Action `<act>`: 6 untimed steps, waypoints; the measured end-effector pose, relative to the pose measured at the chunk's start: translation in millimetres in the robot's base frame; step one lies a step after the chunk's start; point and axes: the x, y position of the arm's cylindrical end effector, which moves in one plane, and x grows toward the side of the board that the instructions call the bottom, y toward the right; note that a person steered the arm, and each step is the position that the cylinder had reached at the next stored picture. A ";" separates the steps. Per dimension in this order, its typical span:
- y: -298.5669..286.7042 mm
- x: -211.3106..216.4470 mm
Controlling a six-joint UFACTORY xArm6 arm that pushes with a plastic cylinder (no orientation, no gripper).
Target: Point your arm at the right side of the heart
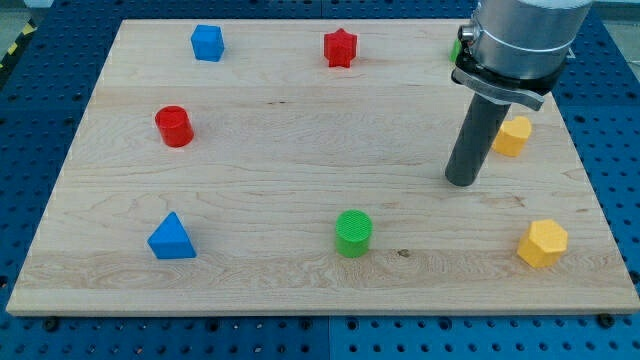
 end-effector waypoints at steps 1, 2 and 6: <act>0.0 1.6; 0.0 7.9; 130.3 11.2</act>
